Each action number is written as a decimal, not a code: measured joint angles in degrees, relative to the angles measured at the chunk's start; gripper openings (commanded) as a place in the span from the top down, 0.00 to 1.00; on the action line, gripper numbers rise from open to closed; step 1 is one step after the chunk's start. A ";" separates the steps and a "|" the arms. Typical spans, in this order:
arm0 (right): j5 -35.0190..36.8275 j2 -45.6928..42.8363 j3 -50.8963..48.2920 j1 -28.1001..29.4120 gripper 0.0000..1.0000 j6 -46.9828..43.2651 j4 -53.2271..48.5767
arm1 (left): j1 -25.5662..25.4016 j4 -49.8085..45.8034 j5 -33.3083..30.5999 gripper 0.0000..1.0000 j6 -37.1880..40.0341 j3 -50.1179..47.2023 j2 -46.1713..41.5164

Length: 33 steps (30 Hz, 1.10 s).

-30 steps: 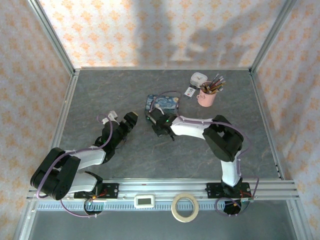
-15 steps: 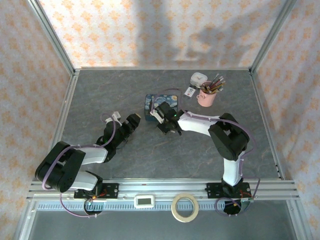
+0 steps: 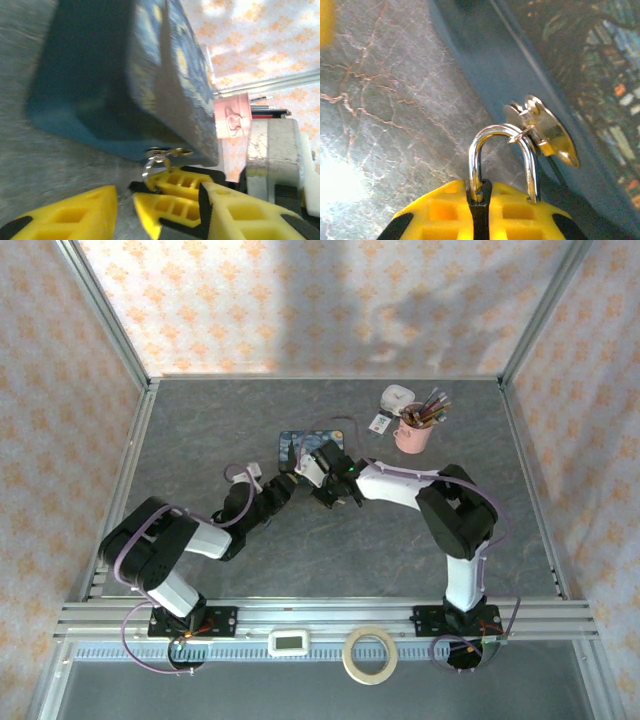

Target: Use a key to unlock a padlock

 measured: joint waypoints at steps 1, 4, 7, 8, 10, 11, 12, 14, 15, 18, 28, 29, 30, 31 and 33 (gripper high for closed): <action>-1.27 0.17 0.28 -0.31 1.00 0.39 -0.46 | -0.48 1.05 -0.07 0.59 -0.07 0.81 1.36; -5.16 0.22 1.11 -1.66 1.00 0.87 -1.73 | -1.53 4.37 -0.26 0.63 -0.11 2.23 5.18; -9.01 0.22 1.18 -2.82 1.00 1.70 -2.14 | -2.34 6.82 -0.59 0.65 -0.07 2.84 8.00; -10.16 0.22 1.18 -3.15 1.00 1.99 -2.36 | -2.56 7.41 -0.68 0.65 -0.07 2.93 8.68; -12.02 0.22 1.18 -3.52 1.00 2.49 -2.58 | -2.91 8.31 -1.18 0.66 -0.09 2.95 9.81; -12.92 0.22 1.18 -3.63 1.00 2.78 -2.60 | -2.93 8.92 -1.46 0.67 -0.11 2.95 10.38; -13.68 0.22 1.18 -3.63 1.00 2.93 -2.58 | -2.95 9.53 -1.53 0.67 -0.15 2.95 10.93; -15.26 0.22 1.18 -3.61 1.00 3.45 -2.58 | -3.26 10.64 -1.79 0.68 -0.46 3.04 12.04; -15.72 0.22 1.18 -3.61 1.00 3.54 -2.58 | -3.37 10.80 -1.81 0.68 -0.52 3.17 12.50; -17.16 0.22 1.18 -3.63 1.00 4.00 -2.58 | -3.98 11.63 -2.01 0.68 -0.98 3.78 14.05; -18.29 0.22 1.18 -3.91 1.00 5.22 -2.58 | -4.04 15.47 -2.69 1.00 -2.78 4.55 17.07; -18.29 0.22 1.18 -4.00 1.00 5.33 -2.56 | -4.04 15.63 -2.60 1.00 -2.95 4.66 17.29; -18.25 0.22 1.16 -4.11 1.00 5.46 -2.58 | -4.04 15.72 -2.64 1.00 -2.91 4.85 17.51; -18.21 0.22 1.16 -4.15 1.00 5.64 -2.58 | -4.04 15.78 -2.60 1.00 -3.13 5.09 17.73; -18.08 0.20 1.14 -4.24 0.91 6.16 -2.40 | -4.04 15.78 -2.58 1.00 -3.10 5.38 17.88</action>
